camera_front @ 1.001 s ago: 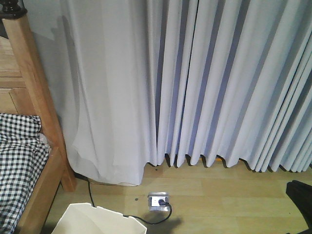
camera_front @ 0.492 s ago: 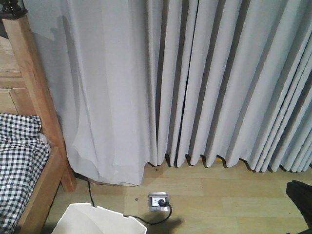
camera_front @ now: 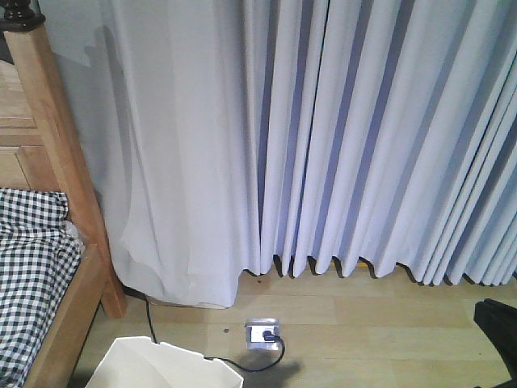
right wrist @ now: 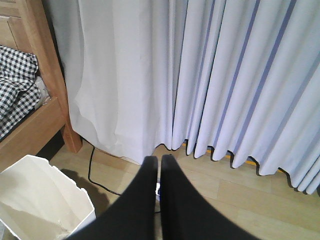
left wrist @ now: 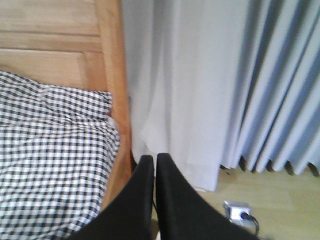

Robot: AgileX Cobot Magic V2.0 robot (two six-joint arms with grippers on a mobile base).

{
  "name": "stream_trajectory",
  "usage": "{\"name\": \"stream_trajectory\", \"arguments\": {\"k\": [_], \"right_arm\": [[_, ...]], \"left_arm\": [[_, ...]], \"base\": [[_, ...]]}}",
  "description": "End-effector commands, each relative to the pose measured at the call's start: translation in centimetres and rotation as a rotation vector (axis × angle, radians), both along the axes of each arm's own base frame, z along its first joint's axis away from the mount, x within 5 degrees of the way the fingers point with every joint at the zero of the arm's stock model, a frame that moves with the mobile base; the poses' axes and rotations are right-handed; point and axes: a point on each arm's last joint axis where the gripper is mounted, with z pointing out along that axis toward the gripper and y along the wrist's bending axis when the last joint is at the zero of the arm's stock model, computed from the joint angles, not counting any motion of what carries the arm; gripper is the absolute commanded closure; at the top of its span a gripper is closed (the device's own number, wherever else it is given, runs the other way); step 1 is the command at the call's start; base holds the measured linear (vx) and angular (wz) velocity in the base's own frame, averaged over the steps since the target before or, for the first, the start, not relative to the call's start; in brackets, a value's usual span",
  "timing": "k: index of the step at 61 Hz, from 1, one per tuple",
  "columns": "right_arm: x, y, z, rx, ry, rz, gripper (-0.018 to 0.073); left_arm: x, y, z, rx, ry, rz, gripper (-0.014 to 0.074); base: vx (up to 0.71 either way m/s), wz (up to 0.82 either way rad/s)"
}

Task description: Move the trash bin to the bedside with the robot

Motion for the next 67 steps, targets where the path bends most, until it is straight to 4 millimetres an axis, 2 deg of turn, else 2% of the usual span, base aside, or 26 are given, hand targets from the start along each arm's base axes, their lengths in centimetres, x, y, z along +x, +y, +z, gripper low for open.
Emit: {"name": "stream_trajectory", "arguments": {"k": [1,9,14,39,50,67], "right_arm": [[0.3,0.0,1.5,0.011,-0.094,-0.003,0.0565],[0.3,0.0,1.5,0.011,-0.094,-0.003,0.0565],[0.3,0.0,1.5,0.011,-0.094,-0.003,0.0565],[0.3,0.0,1.5,0.011,-0.094,-0.003,0.0565],[0.3,0.0,1.5,0.011,-0.094,-0.003,0.0565],[0.3,0.0,1.5,0.011,-0.094,-0.003,0.0565]], "left_arm": [[0.4,0.1,1.4,0.021,-0.127,0.010,0.0603],[-0.6,-0.5,0.6,0.034,-0.240,-0.046,0.0603],[-1.5,-0.8,-0.9,-0.021,-0.273,-0.065,0.0603],[-3.0,-0.9,-7.5,-0.046,-0.235,-0.067,0.0603],[-3.7,-0.9,-8.0,0.001,-0.201,-0.075,0.0603],[-3.7,-0.9,-8.0,0.001,-0.198,-0.074,0.0603]], "base": [[0.00,0.00],[0.00,0.00],[0.00,0.00],[0.00,0.00],[0.00,0.00],[0.00,0.00]]}}
